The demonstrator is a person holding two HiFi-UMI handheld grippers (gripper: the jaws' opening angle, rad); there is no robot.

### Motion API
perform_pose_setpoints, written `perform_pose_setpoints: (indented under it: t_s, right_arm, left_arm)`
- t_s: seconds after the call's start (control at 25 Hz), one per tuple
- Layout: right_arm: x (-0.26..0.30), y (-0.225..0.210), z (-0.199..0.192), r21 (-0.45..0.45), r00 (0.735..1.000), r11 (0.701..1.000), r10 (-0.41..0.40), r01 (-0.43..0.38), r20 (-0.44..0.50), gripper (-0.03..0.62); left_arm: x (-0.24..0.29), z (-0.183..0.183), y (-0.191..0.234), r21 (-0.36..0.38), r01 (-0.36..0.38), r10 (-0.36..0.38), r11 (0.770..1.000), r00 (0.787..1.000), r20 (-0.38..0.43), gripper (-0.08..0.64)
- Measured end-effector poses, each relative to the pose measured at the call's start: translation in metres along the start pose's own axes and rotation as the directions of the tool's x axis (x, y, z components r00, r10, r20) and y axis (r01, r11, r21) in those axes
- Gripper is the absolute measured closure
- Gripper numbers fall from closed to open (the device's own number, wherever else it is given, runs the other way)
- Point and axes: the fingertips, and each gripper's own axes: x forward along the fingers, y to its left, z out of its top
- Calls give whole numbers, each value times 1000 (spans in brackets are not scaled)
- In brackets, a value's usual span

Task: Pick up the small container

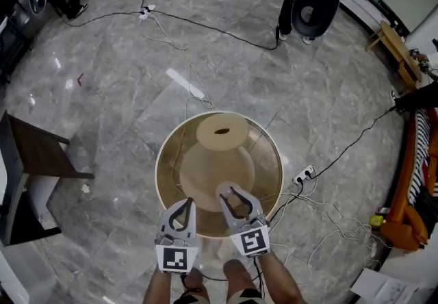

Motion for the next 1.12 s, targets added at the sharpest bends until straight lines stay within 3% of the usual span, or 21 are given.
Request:
perform_pose_setpoints:
  t_s: [0.16, 0.52, 0.68, 1.12]
  right_arm:
    - [-27, 2, 42, -12, 1000, 1000, -10, 11, 18, 468]
    - [-95, 5, 118, -8, 994, 997, -73, 74, 81, 468]
    - [-129, 9, 143, 7, 988, 994, -108, 108, 107, 468]
    - [-229, 36, 176, 31, 966, 974, -227, 225, 124, 468]
  left_arm:
    - [-21, 33, -6, 106, 23, -25, 994, 999, 23, 543]
    - [-75, 106, -25, 95, 27, -33, 995, 997, 67, 543]
    - [-99, 129, -38, 130, 49, -61, 990, 994, 93, 543]
    - [-169, 155, -82, 209, 143, -168, 968, 980, 109, 543]
